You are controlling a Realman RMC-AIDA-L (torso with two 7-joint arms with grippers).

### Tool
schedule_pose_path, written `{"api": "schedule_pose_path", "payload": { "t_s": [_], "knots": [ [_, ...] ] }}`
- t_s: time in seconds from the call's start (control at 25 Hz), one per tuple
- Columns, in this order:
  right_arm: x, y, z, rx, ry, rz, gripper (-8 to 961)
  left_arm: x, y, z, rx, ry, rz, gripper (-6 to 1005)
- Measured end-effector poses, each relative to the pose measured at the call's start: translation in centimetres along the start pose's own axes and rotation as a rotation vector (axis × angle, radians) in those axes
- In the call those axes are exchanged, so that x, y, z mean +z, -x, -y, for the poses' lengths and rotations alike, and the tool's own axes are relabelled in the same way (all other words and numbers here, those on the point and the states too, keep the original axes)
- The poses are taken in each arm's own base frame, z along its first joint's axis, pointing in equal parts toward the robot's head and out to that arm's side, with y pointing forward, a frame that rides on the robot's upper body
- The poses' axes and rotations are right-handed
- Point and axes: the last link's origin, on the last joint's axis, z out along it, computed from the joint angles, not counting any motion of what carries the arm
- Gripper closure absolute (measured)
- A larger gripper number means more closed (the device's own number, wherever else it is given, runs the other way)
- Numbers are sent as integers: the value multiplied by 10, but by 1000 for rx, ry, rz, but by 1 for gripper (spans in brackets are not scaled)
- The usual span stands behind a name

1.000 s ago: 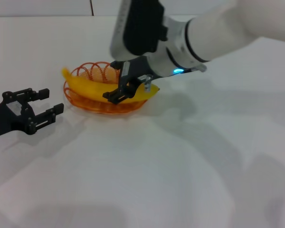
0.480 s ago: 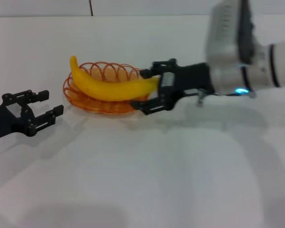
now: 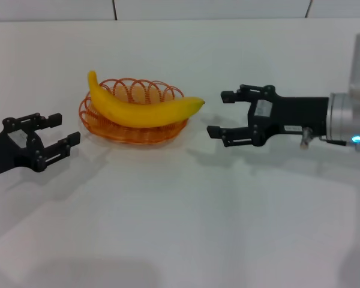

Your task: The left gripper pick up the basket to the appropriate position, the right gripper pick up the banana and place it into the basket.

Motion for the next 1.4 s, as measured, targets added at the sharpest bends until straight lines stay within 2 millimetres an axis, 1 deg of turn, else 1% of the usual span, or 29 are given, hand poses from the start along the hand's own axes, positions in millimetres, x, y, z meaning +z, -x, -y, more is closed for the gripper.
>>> {"api": "schedule_pose_path", "payload": {
  "t_s": [0.36, 0.64, 0.84, 1.4],
  "knots": [
    [-3, -25, -9, 17, 6, -19, 77, 2, 1, -2, 0, 5, -4, 441],
    [-8, -25, -5, 27, -21, -1, 77, 2, 1, -2, 3, 1, -10, 441],
    [-11, -28, -6, 35, -28, -1, 77, 3, 3, -4, -4, 9, -8, 441],
    [-11, -28, -5, 33, -35, -3, 77, 4, 3, -4, 1, 16, -2, 440]
  ]
}}
